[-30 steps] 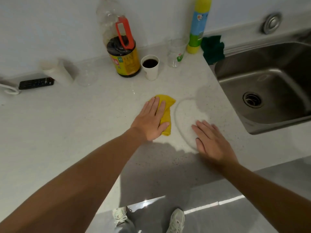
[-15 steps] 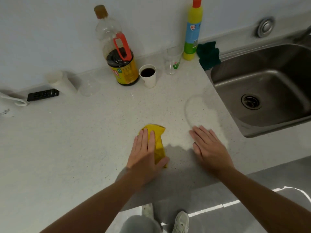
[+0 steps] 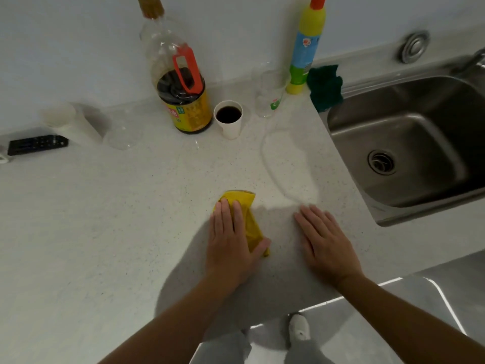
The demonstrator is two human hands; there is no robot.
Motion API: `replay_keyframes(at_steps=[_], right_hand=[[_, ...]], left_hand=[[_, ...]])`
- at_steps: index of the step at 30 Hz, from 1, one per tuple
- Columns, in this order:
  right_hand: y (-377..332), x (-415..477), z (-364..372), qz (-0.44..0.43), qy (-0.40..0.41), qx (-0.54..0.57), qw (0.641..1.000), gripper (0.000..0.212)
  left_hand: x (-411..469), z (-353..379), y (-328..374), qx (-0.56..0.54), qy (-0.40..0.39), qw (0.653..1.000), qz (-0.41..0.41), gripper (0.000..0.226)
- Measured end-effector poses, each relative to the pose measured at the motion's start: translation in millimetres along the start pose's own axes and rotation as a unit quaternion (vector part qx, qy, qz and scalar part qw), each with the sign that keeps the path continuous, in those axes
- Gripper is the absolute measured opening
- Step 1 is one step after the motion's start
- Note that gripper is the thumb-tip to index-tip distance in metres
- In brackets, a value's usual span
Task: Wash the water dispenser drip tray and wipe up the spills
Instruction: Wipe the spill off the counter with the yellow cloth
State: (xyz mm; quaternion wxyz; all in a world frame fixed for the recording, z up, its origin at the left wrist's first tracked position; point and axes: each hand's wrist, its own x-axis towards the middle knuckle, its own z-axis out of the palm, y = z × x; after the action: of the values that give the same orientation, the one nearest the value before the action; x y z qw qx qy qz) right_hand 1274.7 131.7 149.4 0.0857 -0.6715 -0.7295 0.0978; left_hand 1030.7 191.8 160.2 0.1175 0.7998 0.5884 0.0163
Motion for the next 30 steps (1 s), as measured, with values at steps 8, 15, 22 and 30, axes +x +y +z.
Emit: replay_keyframes(at_steps=[8, 15, 22, 30], right_hand=[[0.8, 1.6, 0.3, -0.015, 0.005, 0.035, 0.999, 0.052], [18.4, 2.0, -33.6, 0.038, -0.029, 0.308, 0.95, 0.048], [112.4, -12.8, -58.9, 0.011, -0.039, 0.131, 0.991, 0.051], [124.2, -21.5, -33.5, -0.04, -0.038, 0.05, 0.997, 0.059]], left_hand=[[46.3, 3.4, 6.3, 0.014, 0.038, 0.999, -0.026, 0.116], [33.7, -1.3, 11.7, 0.022, -0.043, 0.999, -0.003, 0.124], [-64.1, 13.4, 60.6, 0.024, -0.017, 0.997, -0.068, 0.124], [-43.3, 23.1, 103.8, 0.019, 0.02, 0.984, -0.176, 0.129]])
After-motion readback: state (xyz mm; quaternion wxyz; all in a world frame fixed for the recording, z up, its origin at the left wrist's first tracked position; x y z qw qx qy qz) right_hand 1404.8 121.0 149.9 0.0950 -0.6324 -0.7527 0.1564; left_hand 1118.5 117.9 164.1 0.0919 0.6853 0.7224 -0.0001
